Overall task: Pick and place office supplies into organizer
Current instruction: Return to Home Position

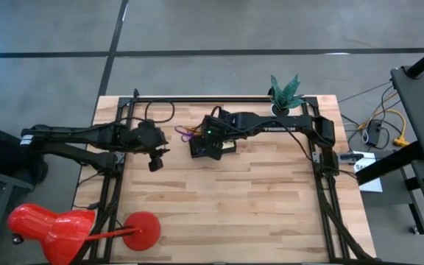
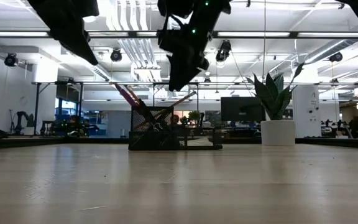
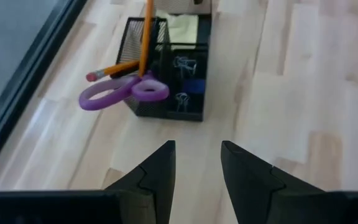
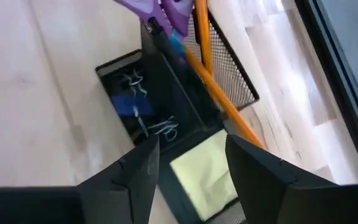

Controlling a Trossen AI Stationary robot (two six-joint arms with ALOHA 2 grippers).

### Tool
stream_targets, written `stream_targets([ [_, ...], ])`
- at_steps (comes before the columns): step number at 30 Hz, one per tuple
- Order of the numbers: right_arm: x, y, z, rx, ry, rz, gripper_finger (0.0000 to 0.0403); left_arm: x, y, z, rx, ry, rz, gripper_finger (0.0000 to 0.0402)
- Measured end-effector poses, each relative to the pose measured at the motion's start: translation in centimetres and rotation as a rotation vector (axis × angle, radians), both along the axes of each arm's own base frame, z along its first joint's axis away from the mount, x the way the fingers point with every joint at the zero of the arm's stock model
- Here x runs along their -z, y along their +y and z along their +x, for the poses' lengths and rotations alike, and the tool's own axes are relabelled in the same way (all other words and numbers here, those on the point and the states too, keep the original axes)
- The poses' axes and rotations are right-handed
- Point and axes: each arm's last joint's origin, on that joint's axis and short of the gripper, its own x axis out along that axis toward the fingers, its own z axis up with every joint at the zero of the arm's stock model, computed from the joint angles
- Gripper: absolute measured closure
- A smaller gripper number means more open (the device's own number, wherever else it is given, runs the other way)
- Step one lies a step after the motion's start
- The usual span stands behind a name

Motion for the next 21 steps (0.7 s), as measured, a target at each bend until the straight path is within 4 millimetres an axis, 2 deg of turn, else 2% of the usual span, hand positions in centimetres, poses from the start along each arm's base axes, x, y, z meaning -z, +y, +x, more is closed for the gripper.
stream_targets([
  [8,-4.2,0.3,-2.6,0.049,-0.018,0.032,0.0231,-0.8,-0.2,-2.5,0.050,-0.185,-0.066,0.0288],
  [13,-5.2,0.8,-4.8,0.085,-0.020,0.078,0.0234,-0.1,-0.5,-4.4,0.102,-0.376,-0.135,0.0288],
  [18,-5.1,1.4,-7.3,0.127,-0.013,0.108,0.0234,1.9,-0.7,-5.5,0.104,-0.489,-0.247,0.0288],
  [21,-5.1,1.7,-9.6,0.150,-0.013,0.142,0.0234,2.8,-0.7,-6.5,0.113,-0.557,-0.283,0.0288],
])
